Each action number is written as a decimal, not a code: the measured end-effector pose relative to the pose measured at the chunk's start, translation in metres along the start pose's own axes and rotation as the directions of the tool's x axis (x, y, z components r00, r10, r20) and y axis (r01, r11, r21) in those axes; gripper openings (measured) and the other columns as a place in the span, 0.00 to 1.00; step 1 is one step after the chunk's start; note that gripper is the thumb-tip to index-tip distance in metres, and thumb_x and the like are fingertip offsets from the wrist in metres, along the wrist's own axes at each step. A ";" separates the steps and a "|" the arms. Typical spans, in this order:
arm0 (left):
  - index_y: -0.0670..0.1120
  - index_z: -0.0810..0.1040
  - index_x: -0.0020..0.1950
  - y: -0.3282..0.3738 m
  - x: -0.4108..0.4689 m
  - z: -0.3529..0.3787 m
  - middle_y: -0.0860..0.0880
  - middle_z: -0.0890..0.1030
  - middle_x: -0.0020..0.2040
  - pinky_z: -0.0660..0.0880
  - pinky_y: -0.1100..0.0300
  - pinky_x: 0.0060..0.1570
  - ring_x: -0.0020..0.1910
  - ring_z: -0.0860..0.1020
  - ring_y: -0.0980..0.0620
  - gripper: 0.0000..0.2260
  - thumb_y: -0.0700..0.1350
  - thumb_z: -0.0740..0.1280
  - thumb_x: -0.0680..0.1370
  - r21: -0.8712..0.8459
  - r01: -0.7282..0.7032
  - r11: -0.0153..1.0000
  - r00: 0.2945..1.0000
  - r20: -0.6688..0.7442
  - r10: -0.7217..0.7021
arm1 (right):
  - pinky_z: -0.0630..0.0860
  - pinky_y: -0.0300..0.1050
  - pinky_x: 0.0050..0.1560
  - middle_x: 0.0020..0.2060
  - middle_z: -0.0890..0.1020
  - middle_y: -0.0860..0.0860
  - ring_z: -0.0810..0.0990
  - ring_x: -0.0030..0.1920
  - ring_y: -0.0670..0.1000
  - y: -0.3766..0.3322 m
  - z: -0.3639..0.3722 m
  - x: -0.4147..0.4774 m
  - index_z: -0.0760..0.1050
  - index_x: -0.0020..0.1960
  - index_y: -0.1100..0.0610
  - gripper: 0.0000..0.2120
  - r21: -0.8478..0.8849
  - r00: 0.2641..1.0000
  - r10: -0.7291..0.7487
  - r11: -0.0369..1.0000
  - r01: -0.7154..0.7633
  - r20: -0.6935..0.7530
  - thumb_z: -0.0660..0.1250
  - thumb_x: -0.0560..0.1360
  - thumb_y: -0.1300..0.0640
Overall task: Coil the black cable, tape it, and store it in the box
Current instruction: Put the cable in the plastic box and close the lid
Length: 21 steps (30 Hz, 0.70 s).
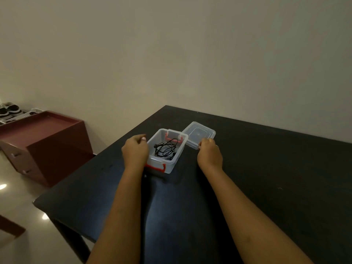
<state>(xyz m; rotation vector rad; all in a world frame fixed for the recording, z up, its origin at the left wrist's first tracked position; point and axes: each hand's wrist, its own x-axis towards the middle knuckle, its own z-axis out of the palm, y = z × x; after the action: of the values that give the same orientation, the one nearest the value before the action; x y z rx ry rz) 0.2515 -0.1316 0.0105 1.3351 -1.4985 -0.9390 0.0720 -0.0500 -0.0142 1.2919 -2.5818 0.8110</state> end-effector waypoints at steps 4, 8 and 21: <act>0.46 0.77 0.62 -0.004 -0.006 0.000 0.46 0.77 0.60 0.72 0.55 0.55 0.54 0.73 0.50 0.13 0.45 0.60 0.80 -0.222 0.049 0.974 0.999 0.031 -0.043 | 0.76 0.42 0.49 0.56 0.77 0.56 0.78 0.50 0.52 -0.009 -0.013 0.005 0.75 0.56 0.60 0.08 0.171 0.989 0.149 0.974 -0.150 0.018 0.62 0.78 0.63; 0.46 0.78 0.62 -0.010 -0.009 0.003 0.45 0.79 0.58 0.76 0.47 0.57 0.53 0.77 0.47 0.12 0.44 0.61 0.80 -0.308 0.097 0.946 0.993 0.088 -0.074 | 0.78 0.50 0.54 0.57 0.78 0.57 0.79 0.53 0.54 -0.020 -0.019 0.008 0.75 0.58 0.60 0.10 0.093 0.988 0.116 0.988 -0.125 0.097 0.64 0.78 0.60; 0.47 0.79 0.58 -0.015 -0.009 0.013 0.49 0.77 0.51 0.77 0.50 0.54 0.51 0.77 0.48 0.12 0.40 0.58 0.80 -0.364 0.116 0.924 0.990 0.121 -0.077 | 0.77 0.46 0.46 0.55 0.77 0.56 0.75 0.56 0.55 -0.017 -0.009 -0.021 0.73 0.59 0.60 0.11 -0.256 0.995 -0.090 0.962 0.096 0.033 0.64 0.77 0.61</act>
<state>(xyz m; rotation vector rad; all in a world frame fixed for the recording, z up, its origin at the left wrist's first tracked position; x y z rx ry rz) 0.2440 -0.1246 -0.0087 1.1033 -1.2586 -1.3017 0.0969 -0.0389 -0.0076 1.3350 -2.5164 0.4289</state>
